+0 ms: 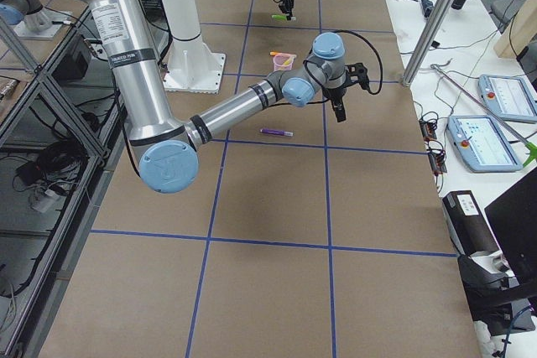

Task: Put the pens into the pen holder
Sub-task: 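Lift the green marker with the left gripper toward the cup, then open the left gripper to drop the green marker into the cup, then lower the right gripper onto the purple marker while the left arm withdraws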

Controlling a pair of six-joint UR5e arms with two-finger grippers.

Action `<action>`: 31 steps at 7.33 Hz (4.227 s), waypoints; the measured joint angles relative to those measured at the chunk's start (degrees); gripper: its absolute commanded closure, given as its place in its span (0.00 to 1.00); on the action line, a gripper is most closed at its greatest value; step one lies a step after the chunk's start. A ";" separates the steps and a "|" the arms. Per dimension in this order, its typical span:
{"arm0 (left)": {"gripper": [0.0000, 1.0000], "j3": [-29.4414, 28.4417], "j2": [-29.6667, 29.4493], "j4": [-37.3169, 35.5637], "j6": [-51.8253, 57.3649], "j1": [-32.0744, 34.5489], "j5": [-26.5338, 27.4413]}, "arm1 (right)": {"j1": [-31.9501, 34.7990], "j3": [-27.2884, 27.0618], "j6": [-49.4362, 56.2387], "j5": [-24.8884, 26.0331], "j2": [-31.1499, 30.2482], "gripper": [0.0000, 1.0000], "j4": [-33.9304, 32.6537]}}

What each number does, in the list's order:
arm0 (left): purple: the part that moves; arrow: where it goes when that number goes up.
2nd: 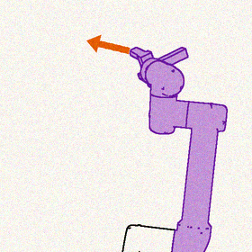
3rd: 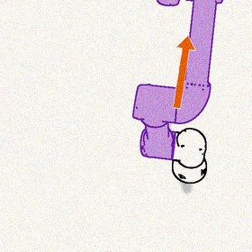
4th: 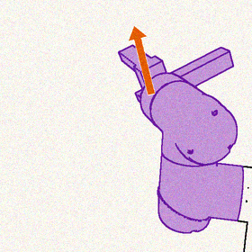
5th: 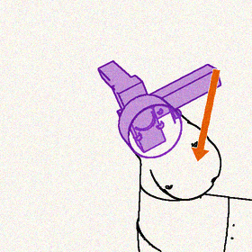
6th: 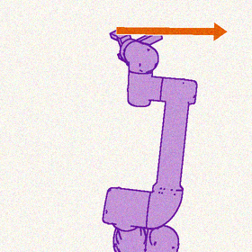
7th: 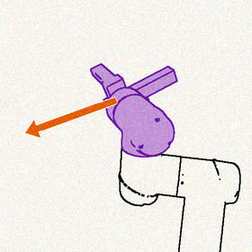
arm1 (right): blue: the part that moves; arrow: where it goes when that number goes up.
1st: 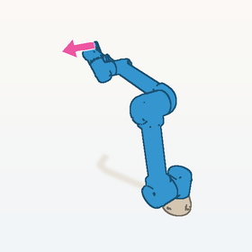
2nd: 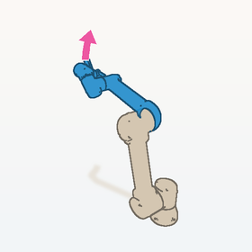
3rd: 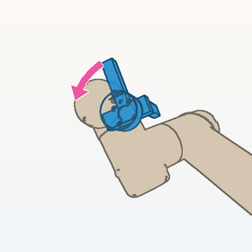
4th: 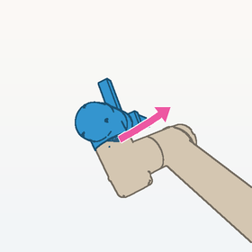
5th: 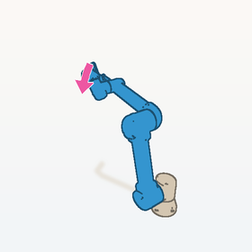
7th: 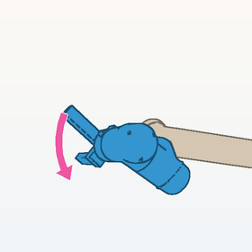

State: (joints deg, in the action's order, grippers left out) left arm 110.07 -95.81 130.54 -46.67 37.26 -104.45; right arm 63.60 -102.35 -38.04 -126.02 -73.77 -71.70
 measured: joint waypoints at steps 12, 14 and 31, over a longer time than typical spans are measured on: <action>0.76 -20.68 -25.78 36.95 5.16 -15.19 27.82 | 0.03 -0.20 -0.01 0.68 0.11 0.00 0.07; 0.43 -22.47 -25.93 38.53 5.26 -15.59 28.08 | 0.03 -0.22 -0.02 0.75 0.06 0.00 0.07; 0.01 2.13 -26.93 -35.13 3.12 2.46 -4.62 | -25.72 -7.94 -30.51 24.39 -8.41 0.02 0.07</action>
State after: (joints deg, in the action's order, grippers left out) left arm 112.20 -122.74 95.41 -43.55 39.72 -109.07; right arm 37.88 -110.29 -68.55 -101.63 -82.18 -71.63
